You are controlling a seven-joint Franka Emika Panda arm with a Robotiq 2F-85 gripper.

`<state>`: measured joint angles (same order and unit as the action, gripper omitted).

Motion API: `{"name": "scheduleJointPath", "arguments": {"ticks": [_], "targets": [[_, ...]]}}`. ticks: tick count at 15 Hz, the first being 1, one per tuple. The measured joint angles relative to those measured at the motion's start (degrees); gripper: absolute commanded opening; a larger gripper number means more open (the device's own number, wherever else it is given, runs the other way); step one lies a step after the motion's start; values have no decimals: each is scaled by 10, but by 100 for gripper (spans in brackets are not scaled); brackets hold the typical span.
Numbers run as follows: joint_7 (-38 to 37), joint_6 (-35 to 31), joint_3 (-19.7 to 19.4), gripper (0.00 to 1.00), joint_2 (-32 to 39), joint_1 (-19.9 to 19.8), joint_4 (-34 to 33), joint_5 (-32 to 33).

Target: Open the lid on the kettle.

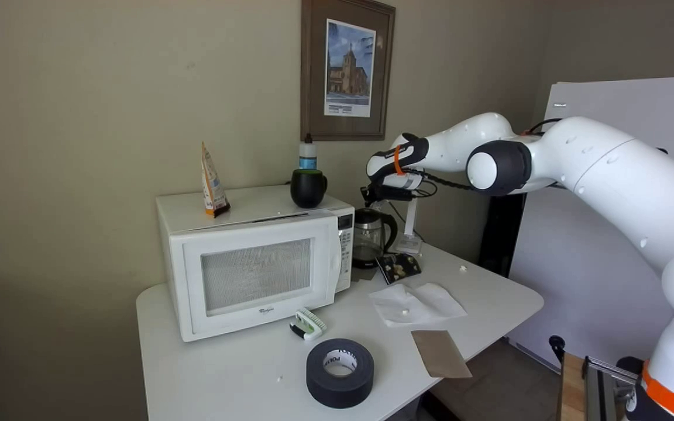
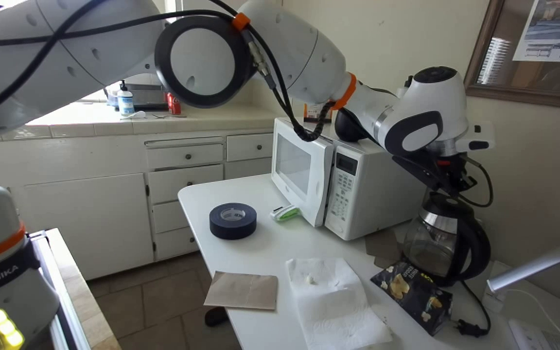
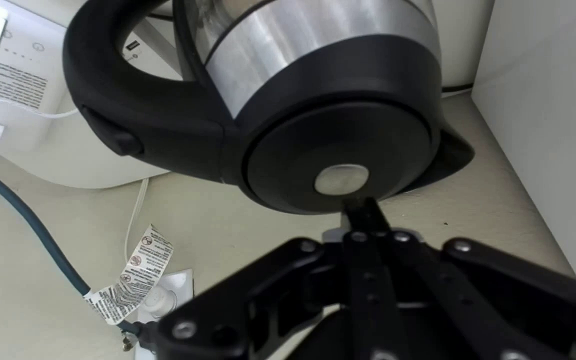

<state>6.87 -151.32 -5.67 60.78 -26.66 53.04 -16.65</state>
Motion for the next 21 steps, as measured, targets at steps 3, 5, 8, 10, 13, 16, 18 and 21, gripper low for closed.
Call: {"name": "scheduleJointPath", "arguments": {"ticks": [3, 5, 8, 10, 13, 16, 18, 21], "targets": [[0, -16, 0, 0, 8, 3, -3, 0], [0, -23, 0, 0, 12, 3, -6, 0], [0, -28, -3, 0, 17, 2, -6, 0], [0, -28, -5, 0, 19, 2, -6, 0], [-2, -29, -10, 0, 23, 3, -7, 0], [-2, -26, -14, 0, 29, 4, -17, 0], [-2, -26, -15, 0, 33, 4, -22, 0], [-2, -27, -14, 0, 32, 3, -28, -1]]}}
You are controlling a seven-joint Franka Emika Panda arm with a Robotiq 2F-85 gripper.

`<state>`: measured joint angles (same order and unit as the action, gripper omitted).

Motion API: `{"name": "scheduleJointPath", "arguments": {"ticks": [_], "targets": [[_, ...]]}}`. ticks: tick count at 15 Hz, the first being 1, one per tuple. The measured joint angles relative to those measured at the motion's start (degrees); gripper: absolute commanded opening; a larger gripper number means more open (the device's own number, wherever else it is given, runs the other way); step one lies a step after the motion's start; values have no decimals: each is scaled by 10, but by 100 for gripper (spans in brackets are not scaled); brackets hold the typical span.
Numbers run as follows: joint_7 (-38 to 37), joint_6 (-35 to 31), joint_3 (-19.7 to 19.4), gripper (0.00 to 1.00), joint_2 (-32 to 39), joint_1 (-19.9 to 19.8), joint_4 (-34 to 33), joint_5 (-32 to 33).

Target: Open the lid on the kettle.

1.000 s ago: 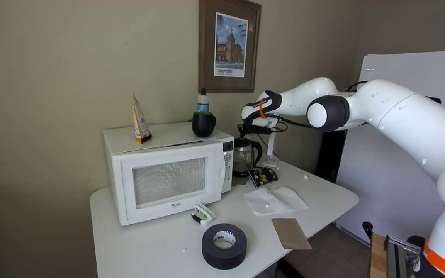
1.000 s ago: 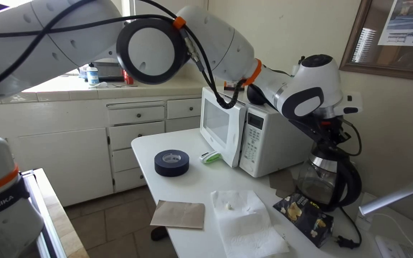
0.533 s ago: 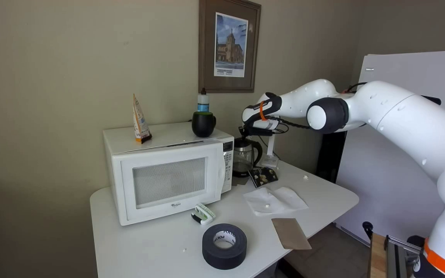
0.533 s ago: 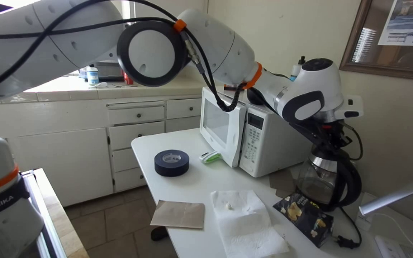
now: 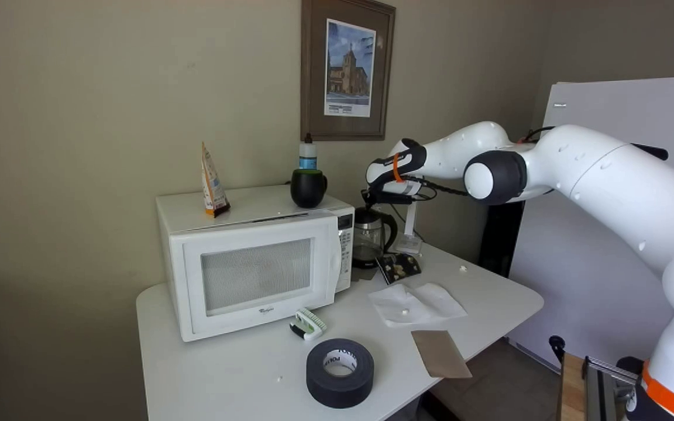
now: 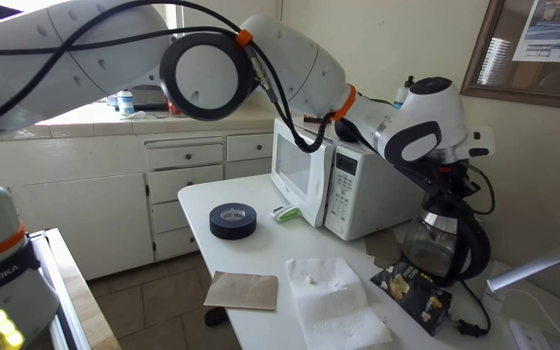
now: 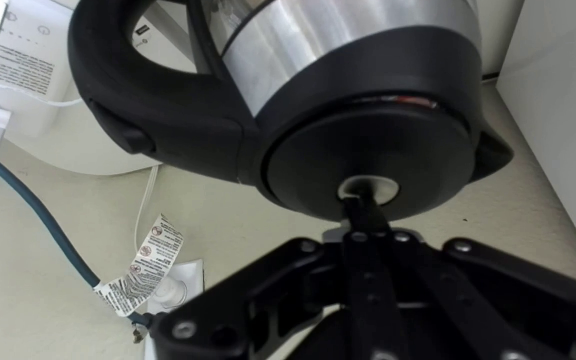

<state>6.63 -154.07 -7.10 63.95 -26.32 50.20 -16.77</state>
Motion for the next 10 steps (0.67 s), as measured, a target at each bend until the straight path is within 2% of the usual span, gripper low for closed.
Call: {"name": "scheduleJointPath", "arguments": {"ticks": [5, 10], "targets": [[-17, 0, -12, 0, -31, 1, 1, -2], [-72, -2, -92, 0, -85, 28, 48, 7]]}}
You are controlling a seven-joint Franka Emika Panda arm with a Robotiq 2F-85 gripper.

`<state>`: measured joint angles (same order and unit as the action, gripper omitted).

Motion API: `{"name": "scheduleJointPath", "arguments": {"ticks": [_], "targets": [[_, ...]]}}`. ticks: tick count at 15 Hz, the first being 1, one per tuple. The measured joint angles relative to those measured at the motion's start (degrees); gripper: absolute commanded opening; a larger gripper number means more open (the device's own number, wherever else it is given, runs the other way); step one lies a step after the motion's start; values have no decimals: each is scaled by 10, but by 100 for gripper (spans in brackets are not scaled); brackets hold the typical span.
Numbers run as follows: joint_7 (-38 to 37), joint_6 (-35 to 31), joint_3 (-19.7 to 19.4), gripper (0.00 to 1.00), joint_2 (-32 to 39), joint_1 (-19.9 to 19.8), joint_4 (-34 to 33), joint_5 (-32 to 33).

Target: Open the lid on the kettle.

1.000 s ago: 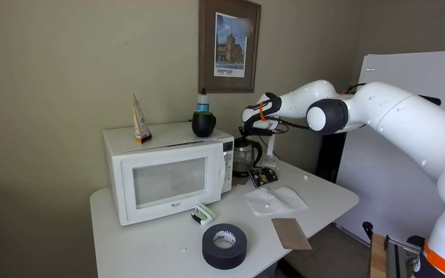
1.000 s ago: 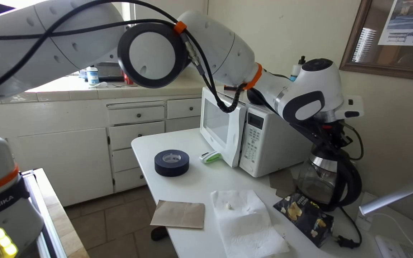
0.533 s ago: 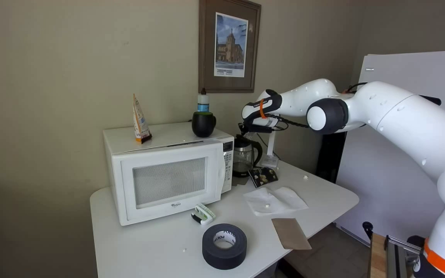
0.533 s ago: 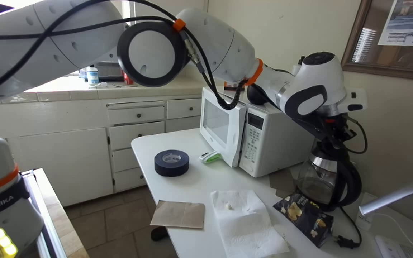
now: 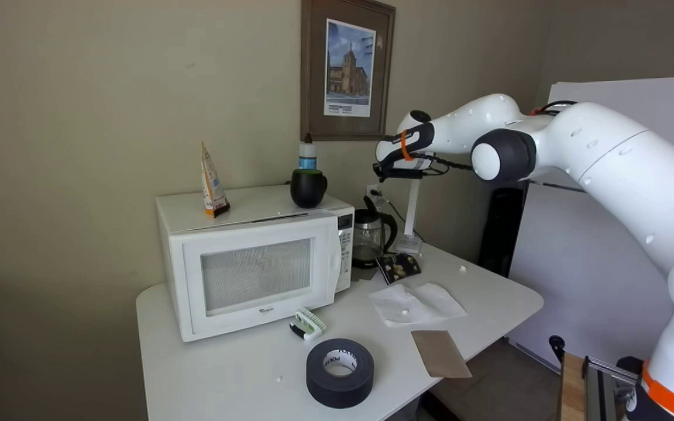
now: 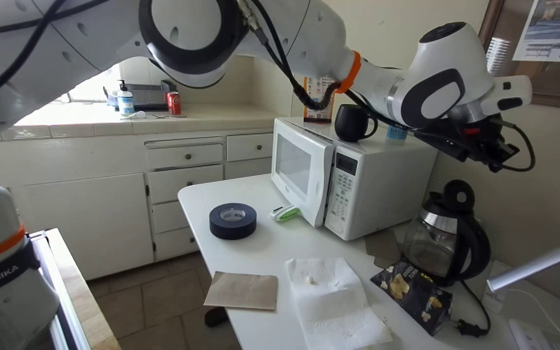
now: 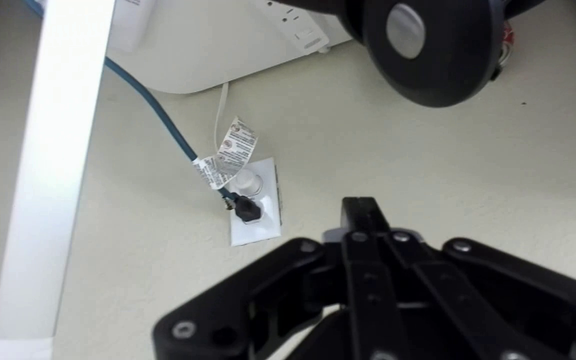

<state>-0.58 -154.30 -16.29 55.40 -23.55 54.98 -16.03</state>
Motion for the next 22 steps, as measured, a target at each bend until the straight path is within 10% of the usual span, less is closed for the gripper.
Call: {"name": "scheduleJointPath", "arguments": {"ticks": [2, 3, 14, 22], "targets": [[-7, 8, -30, 0, -28, 20, 44, 9], [-7, 16, -40, 26, -42, 30, 68, 14], [162, 121, -25, 99, -264, 75, 354, 33], [448, 133, 43, 100, -481, -34, 547, 59]]}}
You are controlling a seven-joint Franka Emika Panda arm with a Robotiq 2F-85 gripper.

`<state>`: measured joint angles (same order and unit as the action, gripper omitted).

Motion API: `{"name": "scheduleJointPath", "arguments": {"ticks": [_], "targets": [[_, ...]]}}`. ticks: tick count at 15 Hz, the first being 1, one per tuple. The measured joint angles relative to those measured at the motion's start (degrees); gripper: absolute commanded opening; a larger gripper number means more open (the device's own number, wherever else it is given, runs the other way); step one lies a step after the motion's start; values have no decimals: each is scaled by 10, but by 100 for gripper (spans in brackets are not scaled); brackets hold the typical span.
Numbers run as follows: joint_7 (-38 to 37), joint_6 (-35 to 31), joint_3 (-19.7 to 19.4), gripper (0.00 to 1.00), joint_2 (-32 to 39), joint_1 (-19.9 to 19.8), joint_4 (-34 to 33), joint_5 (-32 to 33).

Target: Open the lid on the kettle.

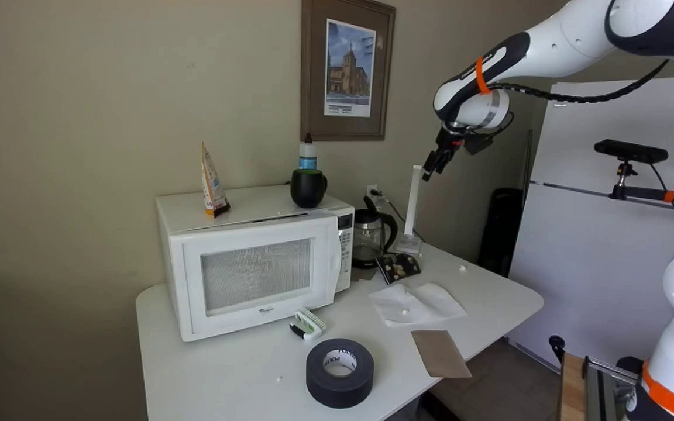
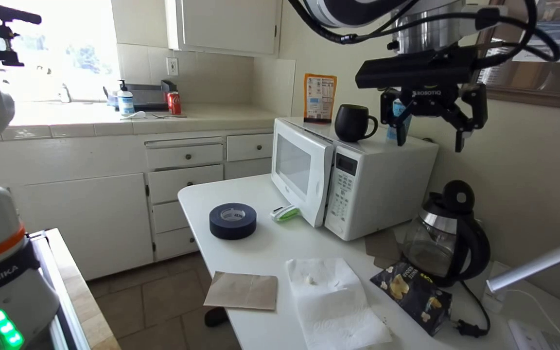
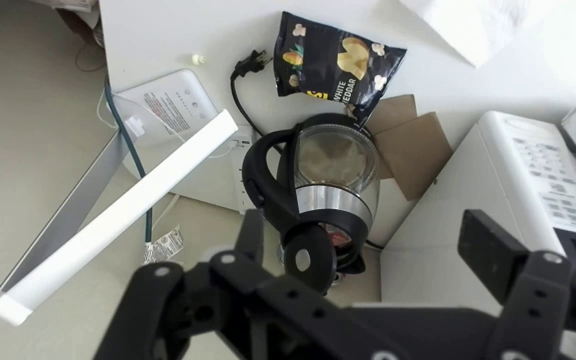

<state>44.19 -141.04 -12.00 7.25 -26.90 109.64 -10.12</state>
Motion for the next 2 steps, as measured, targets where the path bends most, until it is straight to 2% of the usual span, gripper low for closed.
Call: {"name": "scheduleJointPath", "arguments": {"ticks": [2], "targets": [[22, 7, 9, 100, -27, -14, 18, 0]]}}
